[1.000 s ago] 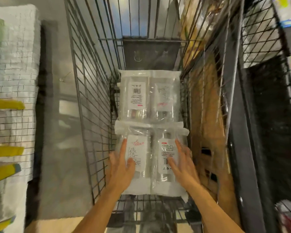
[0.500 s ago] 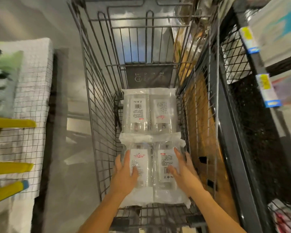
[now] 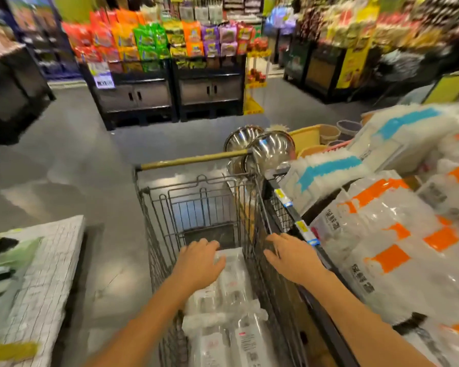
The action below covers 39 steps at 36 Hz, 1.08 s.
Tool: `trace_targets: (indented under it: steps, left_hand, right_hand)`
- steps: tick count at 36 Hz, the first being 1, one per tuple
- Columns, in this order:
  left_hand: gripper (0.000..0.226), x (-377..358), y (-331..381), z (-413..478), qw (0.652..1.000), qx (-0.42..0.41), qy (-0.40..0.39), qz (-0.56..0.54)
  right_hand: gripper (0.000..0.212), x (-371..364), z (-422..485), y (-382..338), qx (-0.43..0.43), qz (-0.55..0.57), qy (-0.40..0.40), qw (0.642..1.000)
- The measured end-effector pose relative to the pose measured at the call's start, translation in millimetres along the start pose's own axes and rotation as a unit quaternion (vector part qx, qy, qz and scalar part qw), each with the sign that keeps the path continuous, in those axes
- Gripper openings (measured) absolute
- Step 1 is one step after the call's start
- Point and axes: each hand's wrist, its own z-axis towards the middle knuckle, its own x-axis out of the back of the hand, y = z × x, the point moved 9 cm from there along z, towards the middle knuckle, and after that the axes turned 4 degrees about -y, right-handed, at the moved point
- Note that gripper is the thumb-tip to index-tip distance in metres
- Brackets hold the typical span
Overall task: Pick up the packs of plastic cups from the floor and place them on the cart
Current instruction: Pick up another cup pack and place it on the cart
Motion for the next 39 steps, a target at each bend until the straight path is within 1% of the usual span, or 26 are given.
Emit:
trace_targets:
  steps: [4, 8, 11, 13, 15, 19, 24, 27, 29, 32, 34, 39]
  left_hand:
    - [0.047, 60.7, 38.3, -8.6, 0.997, -0.070, 0.011, 0.021]
    - [0.044, 94.1, 75.9, -22.4, 0.989, -0.140, 0.020, 0.042]
    - [0.046, 101.9, 102.4, -36.0, 0.981, -0.193, 0.015, 0.036]
    - [0.046, 103.3, 123.8, -47.7, 0.972, -0.233, 0.013, 0.036]
    - [0.044, 105.3, 148.5, -63.4, 0.962, -0.268, 0.016, 0.039]
    - [0.046, 93.7, 197.9, -98.5, 0.942, -0.331, -0.015, 0.046]
    - [0.044, 72.5, 266.4, -148.8, 0.908, -0.416, -0.036, 0.041]
    - [0.045, 59.7, 309.4, -184.4, 0.885, -0.462, -0.035, 0.046]
    - [0.046, 48.7, 338.5, -212.9, 0.862, -0.502, -0.040, 0.050]
    - [0.045, 30.7, 380.5, -259.1, 0.825, -0.558, -0.049, 0.069]
    - [0.042, 17.6, 408.2, -295.0, 0.799, -0.593, -0.056, 0.084]
    - [0.045, -23.0, 465.3, -394.9, 0.735, -0.664, -0.080, 0.114]
  right_hand:
    - [0.040, 49.8, -28.1, 7.2, -0.024, -0.026, 0.003, 0.999]
    - [0.036, 89.8, -79.6, 10.9, -0.089, -0.043, 0.023, 0.995]
    - [0.040, 107.5, -125.4, 18.0, -0.151, -0.023, 0.052, 0.987]
    - [0.044, 115.0, -159.1, 23.1, -0.188, -0.040, 0.070, 0.979]
    - [0.045, 116.9, -195.2, 27.9, -0.218, -0.045, 0.066, 0.973]
    - [0.045, 113.3, -274.5, 42.3, -0.300, -0.036, 0.062, 0.951]
    - [0.044, 97.1, -381.1, 61.8, -0.397, -0.023, 0.069, 0.915]
    - [0.039, 86.7, -450.3, 67.4, -0.462, -0.015, 0.074, 0.884]
    - [0.037, 78.1, -498.2, 65.2, -0.499, 0.000, 0.079, 0.863]
    - [0.045, 65.3, -569.2, 56.3, -0.546, 0.013, 0.077, 0.834]
    - [0.046, 57.9, -618.3, 45.8, -0.579, 0.022, 0.089, 0.810]
    - [0.037, 29.0, -737.9, 7.3, -0.663, 0.057, 0.122, 0.736]
